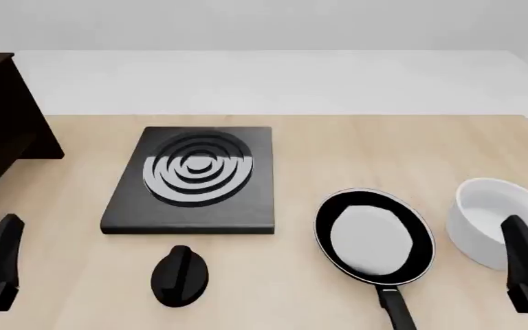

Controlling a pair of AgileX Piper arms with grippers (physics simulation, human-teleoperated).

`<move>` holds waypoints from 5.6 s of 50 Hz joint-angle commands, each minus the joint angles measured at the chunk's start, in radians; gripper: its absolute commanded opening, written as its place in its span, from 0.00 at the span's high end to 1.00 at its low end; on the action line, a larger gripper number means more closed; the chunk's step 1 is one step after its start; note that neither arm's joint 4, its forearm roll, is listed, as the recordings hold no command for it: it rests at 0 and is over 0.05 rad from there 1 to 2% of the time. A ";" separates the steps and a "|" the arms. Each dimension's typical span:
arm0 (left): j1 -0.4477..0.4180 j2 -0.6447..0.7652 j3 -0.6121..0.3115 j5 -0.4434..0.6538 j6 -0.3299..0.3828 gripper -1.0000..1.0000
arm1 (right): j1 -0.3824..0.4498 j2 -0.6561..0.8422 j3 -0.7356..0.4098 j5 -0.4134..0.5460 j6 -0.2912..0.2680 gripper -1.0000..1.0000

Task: Put the frying pan under the cabinet shelf.

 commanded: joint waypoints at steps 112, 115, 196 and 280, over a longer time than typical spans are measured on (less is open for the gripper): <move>-0.929 1.678 -1.352 0.439 -0.290 0.00 | 0.001 0.012 -0.005 -0.005 0.021 0.00; -0.944 1.682 -1.335 0.418 -0.310 0.00 | 0.001 0.021 -0.002 -0.017 0.021 0.00; -1.243 1.756 -0.873 -0.226 -0.911 0.00 | 0.002 0.012 -0.005 -0.005 0.021 0.00; -1.283 2.085 -0.917 -0.591 -1.094 0.00 | 0.001 0.011 -0.005 -0.005 0.021 0.00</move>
